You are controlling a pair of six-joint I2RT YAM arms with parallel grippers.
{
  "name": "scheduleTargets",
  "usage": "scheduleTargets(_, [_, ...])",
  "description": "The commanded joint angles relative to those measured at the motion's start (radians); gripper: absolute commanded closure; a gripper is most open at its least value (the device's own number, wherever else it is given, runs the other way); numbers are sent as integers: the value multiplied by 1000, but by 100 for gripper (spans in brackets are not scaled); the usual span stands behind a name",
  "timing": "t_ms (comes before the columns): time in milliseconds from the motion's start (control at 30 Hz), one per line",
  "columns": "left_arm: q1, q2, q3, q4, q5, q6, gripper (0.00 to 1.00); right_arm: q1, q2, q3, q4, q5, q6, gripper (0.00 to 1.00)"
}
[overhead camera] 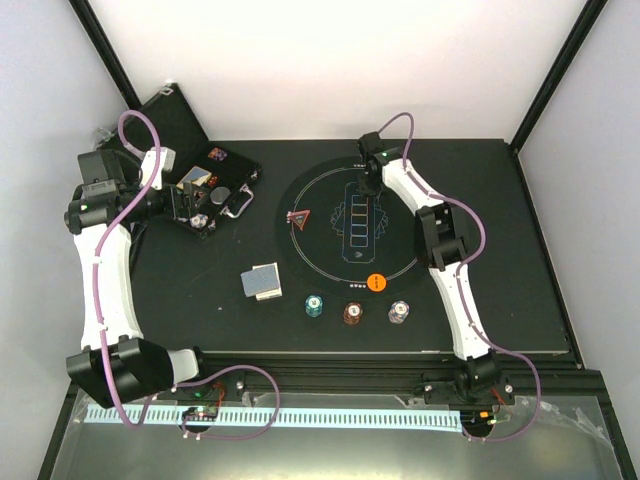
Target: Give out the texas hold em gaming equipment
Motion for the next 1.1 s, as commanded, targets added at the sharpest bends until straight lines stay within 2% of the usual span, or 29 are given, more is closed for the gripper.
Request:
scheduleTargets(0, [6, 6, 41, -16, -5, 6, 1, -41, 96, 117, -36, -39, -11, 71])
scheduleTargets(100, [6, 9, 46, -15, -7, 6, 1, -43, 119, 172, -35, -75, -14, 67])
scheduleTargets(267, [7, 11, 56, -16, -4, 2, 1, -43, 104, 174, -5, -136, -24, 64])
scheduleTargets(400, [6, 5, 61, -24, -2, 4, 1, -35, -4, 90, 7, -157, -35, 56])
scheduleTargets(500, [6, -7, 58, -35, -2, 11, 1, -13, -149, -59, 28, -140, -47, 44])
scheduleTargets(633, [7, -23, 45, -46, 2, 20, 1, 41, -392, -412, 104, -79, -23, 32])
scheduleTargets(833, [7, -48, -5, -48, 16, 48, 1, 163, -718, -908, 217, -13, 70, 32])
scheduleTargets(967, [6, -61, -35, -65, 12, 83, 1, 252, -821, -1080, 217, 39, 124, 33])
scheduleTargets(1067, [6, -55, -36, -100, 15, 114, 1, 310, -853, -1146, 210, 73, 156, 36])
